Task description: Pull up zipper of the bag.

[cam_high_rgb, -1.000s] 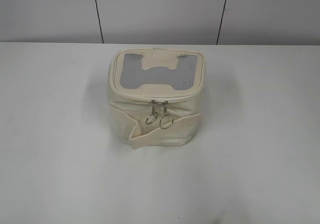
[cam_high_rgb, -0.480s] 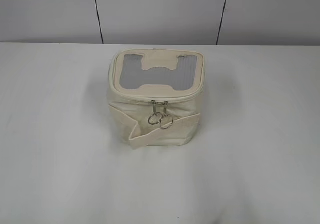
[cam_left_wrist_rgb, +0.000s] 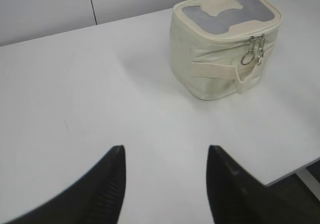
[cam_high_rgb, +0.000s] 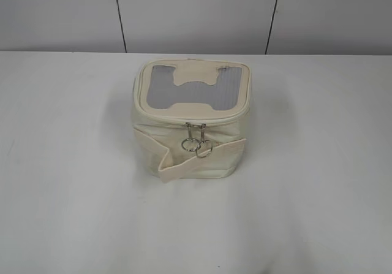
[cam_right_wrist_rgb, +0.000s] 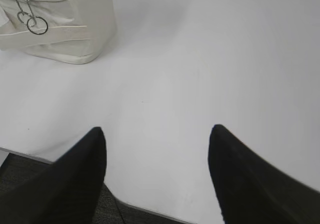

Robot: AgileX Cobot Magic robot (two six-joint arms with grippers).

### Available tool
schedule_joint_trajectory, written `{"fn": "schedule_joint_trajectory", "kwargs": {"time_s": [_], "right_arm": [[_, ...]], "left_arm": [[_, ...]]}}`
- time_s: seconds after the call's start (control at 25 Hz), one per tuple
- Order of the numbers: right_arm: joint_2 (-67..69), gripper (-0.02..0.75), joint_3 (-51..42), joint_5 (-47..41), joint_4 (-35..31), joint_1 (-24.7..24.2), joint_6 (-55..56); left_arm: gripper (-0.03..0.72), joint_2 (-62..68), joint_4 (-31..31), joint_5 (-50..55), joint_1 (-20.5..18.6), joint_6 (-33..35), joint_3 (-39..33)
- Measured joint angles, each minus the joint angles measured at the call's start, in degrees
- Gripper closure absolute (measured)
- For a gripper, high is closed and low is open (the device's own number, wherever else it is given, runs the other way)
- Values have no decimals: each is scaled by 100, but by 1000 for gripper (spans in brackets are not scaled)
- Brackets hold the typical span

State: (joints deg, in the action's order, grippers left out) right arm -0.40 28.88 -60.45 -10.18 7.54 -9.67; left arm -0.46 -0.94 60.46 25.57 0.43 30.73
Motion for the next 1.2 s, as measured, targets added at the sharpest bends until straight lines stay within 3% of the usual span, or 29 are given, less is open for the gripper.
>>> {"fn": "schedule_joint_trajectory", "kwargs": {"time_s": [0.2, 0.32, 0.44, 0.56, 0.76, 1.2], "right_arm": [[0, 239, 0, 5, 0, -22, 7], [0, 248, 0, 5, 0, -224, 7], [0, 251, 0, 5, 0, -562, 7], [0, 252, 0, 5, 0, -824, 7], [0, 252, 0, 5, 0, -894, 14], [0, 252, 0, 11, 0, -894, 14]], "left_arm": [[307, 0, 0, 0, -123, 0, 0], [332, 0, -6, 0, -689, 0, 0], [368, 0, -6, 0, -1512, 0, 0], [407, 0, -6, 0, -1977, 0, 0], [447, 0, -6, 0, -2033, 0, 0], [452, 0, -6, 0, -2033, 0, 0]]}}
